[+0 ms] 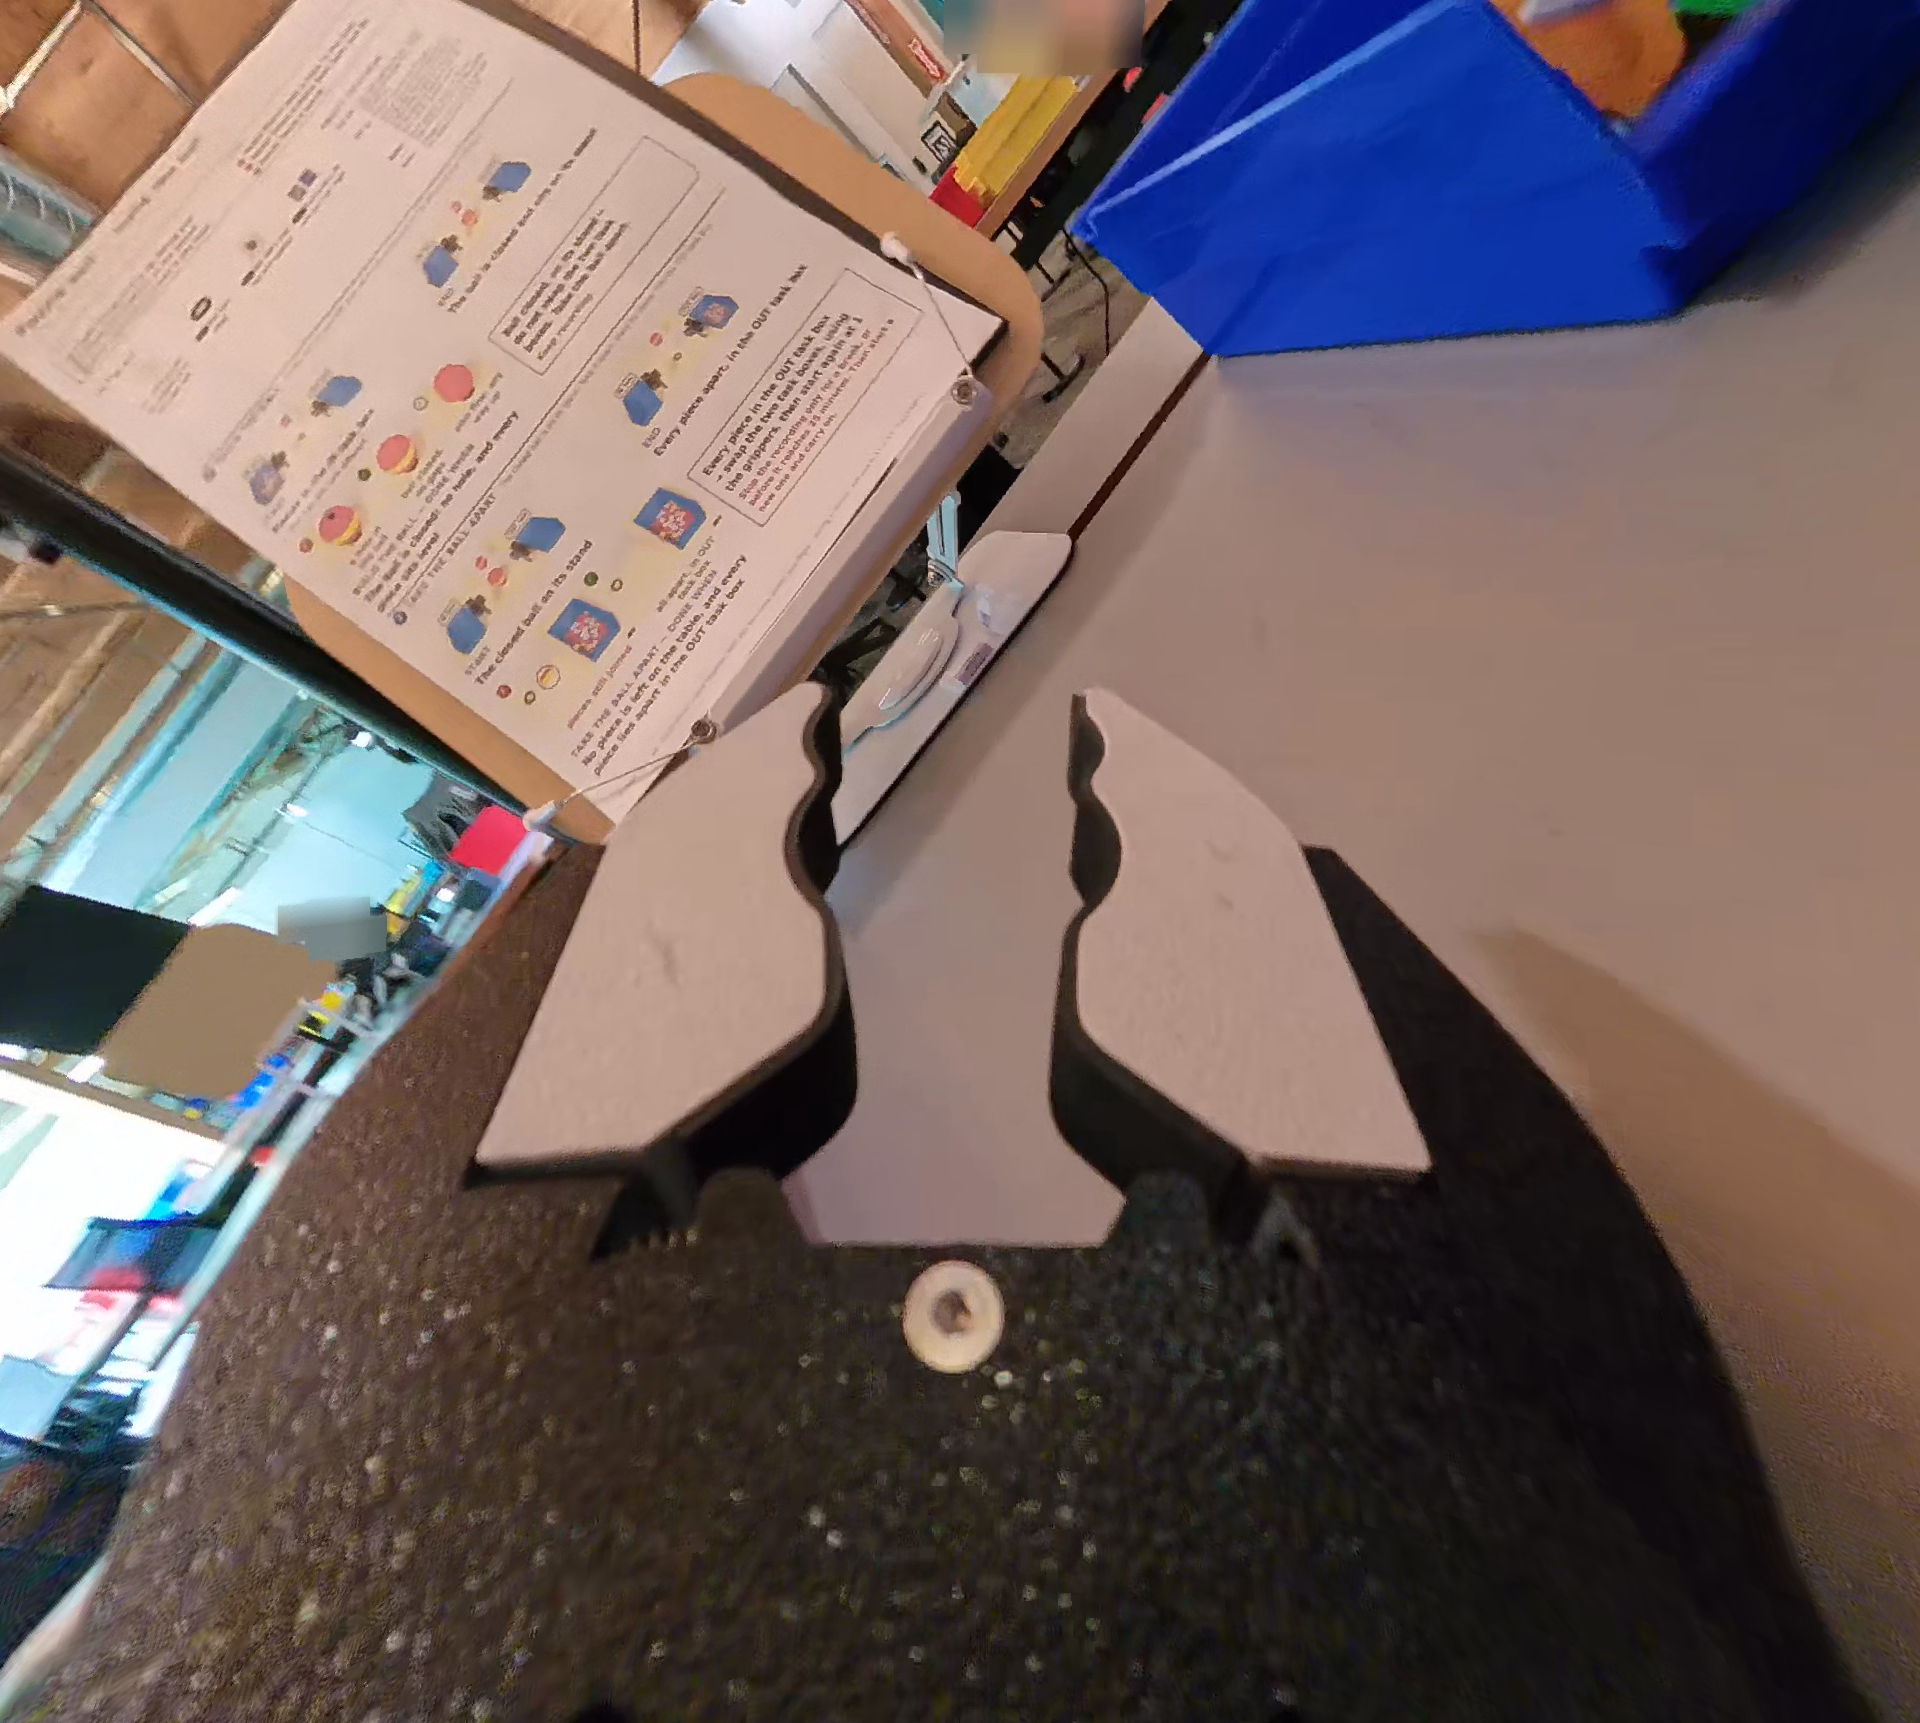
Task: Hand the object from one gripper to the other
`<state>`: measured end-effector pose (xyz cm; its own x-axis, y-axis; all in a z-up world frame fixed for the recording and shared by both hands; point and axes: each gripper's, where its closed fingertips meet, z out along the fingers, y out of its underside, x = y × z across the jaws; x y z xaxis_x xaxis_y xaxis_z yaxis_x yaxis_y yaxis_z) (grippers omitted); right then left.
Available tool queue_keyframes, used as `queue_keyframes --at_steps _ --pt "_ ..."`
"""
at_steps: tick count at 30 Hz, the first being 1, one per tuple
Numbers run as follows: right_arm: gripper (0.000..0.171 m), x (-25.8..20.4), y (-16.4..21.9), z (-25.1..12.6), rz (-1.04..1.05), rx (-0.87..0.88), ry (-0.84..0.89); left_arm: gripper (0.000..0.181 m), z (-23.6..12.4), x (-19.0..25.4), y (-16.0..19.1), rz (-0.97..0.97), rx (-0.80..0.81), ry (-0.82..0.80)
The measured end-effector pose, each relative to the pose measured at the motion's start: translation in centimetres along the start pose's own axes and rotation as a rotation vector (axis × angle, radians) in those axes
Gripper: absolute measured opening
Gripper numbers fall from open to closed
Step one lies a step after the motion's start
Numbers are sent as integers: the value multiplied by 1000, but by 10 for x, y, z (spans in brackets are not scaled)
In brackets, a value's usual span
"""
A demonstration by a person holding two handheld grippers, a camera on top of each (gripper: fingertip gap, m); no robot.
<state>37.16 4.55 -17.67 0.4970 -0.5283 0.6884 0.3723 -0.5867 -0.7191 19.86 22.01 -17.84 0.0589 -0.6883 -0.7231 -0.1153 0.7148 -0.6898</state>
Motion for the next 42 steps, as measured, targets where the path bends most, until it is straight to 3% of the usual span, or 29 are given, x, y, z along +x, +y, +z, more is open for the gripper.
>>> queue_keyframes --at_steps 5,11,17,18,19,20,21,30,33,42 --pt "95 6 1 0 48 1 20 40 -7 -37 2 -245 23 -50" --pt "100 26 -11 -9 144 94 94 39 -27 -110 41 -608 -82 -70" --pt "92 35 -32 -19 150 218 140 55 -52 -109 135 -1075 -500 388" --pt "91 33 -34 -19 142 222 138 71 -51 -108 146 -1162 -536 436" --pt "90 31 -36 -19 133 226 133 70 -50 -108 153 -1264 -547 477" --pt "88 27 -39 -19 121 229 125 54 -49 -107 159 -1342 -563 520" --pt "87 24 -40 -19 105 229 120 52 -51 -105 165 -1387 -592 557" --pt "86 11 -47 -18 87 252 75 49 -55 -78 181 -1363 -766 611" --pt "85 4 -50 -18 48 259 61 34 -53 -69 181 -1347 -821 647" --pt "84 -5 -69 -26 23 335 32 25 -51 -72 171 -1434 -639 680"
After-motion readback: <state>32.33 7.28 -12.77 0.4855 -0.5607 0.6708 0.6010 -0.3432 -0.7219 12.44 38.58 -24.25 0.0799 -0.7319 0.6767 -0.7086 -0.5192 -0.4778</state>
